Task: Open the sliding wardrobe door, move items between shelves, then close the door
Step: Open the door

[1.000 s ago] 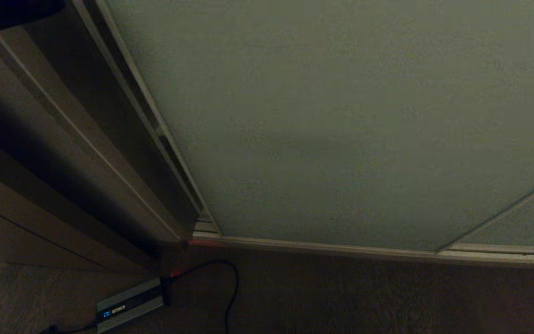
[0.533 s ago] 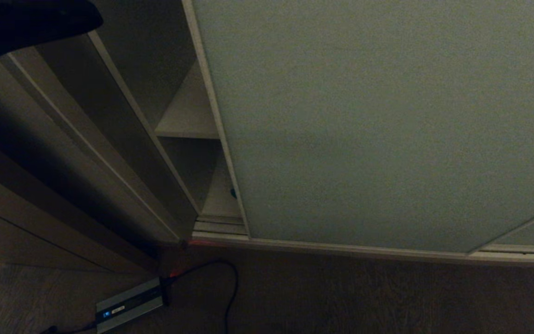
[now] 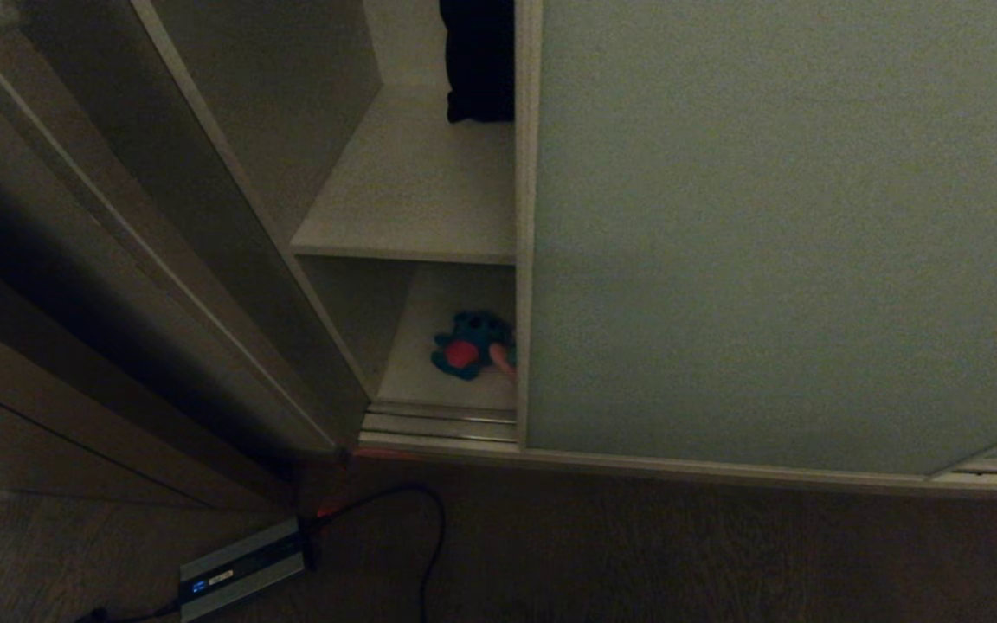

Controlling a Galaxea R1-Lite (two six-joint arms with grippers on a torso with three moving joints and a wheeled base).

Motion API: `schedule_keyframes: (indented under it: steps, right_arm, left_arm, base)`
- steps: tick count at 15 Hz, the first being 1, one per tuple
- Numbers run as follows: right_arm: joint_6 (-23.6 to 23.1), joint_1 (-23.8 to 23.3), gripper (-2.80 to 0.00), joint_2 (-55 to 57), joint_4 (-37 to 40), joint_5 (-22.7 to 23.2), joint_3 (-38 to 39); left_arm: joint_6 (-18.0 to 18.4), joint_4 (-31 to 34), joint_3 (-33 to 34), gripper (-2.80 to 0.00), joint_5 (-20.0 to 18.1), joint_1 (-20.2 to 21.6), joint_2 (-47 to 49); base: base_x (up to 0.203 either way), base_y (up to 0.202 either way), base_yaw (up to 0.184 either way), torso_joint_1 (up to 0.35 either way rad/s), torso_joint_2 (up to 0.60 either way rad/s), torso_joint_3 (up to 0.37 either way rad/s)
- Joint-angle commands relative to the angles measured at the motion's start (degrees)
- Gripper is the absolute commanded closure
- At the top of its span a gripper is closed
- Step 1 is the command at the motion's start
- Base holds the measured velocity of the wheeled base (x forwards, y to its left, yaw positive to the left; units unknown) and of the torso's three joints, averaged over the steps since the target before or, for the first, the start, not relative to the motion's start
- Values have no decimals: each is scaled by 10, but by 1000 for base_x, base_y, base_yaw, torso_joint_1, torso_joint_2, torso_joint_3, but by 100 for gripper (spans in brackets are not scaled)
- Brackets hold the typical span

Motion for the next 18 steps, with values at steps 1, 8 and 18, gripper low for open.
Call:
schedule_keyframes:
  steps: [1, 8, 18]
  right_arm:
    - [0, 0, 0, 1, 0, 0, 2]
    - [0, 0, 0, 0, 0, 0, 2]
    - [0, 0, 0, 0, 0, 0, 2]
  left_arm:
    - [0, 83, 115, 0, 1, 50, -120]
    - [60, 165, 502, 0, 23, 85, -454]
    - [85, 28, 695, 0, 69, 63, -620]
  base:
    - [0, 0, 0, 0, 0, 0]
    - [0, 0, 0, 0, 0, 0]
    - [0, 0, 0, 0, 0, 0]
